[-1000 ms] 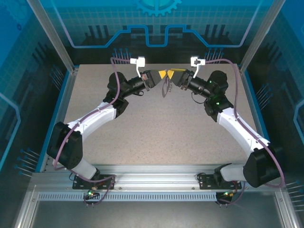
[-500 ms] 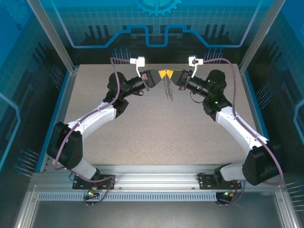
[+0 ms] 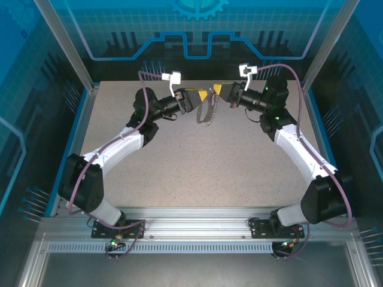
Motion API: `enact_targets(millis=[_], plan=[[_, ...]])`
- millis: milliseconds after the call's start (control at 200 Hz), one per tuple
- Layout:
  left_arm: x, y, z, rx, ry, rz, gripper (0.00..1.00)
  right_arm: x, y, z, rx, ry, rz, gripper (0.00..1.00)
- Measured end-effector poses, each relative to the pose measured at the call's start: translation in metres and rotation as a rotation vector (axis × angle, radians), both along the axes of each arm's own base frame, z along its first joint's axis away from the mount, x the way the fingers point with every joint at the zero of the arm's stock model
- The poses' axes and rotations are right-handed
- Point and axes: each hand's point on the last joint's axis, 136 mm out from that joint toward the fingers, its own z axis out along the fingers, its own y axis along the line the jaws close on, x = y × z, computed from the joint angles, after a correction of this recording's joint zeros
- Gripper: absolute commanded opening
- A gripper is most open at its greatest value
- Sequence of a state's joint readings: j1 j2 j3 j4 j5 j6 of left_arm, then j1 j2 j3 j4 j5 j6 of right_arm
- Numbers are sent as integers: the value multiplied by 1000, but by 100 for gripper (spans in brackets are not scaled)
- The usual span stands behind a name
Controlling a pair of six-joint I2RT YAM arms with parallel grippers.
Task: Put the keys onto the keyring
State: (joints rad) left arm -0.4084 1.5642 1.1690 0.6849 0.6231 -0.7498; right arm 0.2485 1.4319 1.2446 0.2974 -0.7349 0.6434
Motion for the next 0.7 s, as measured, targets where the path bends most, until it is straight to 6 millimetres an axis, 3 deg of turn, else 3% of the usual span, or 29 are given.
enact_targets(millis=[150,320,485,700], plan=[[5,7,3,69,-14,-5,67,1,-2,-4,-64,-6,48,0],[-3,2,15,155,-64,-61,67,-6,3,-4,-136,-24,133,0],[-10,-1,23,221,-111,-112,57,-15,7,-2,-180,-41,208,0],[-13,-7,6,265,-87,-182,50,-24,9,-10,-196,-23,266,0]])
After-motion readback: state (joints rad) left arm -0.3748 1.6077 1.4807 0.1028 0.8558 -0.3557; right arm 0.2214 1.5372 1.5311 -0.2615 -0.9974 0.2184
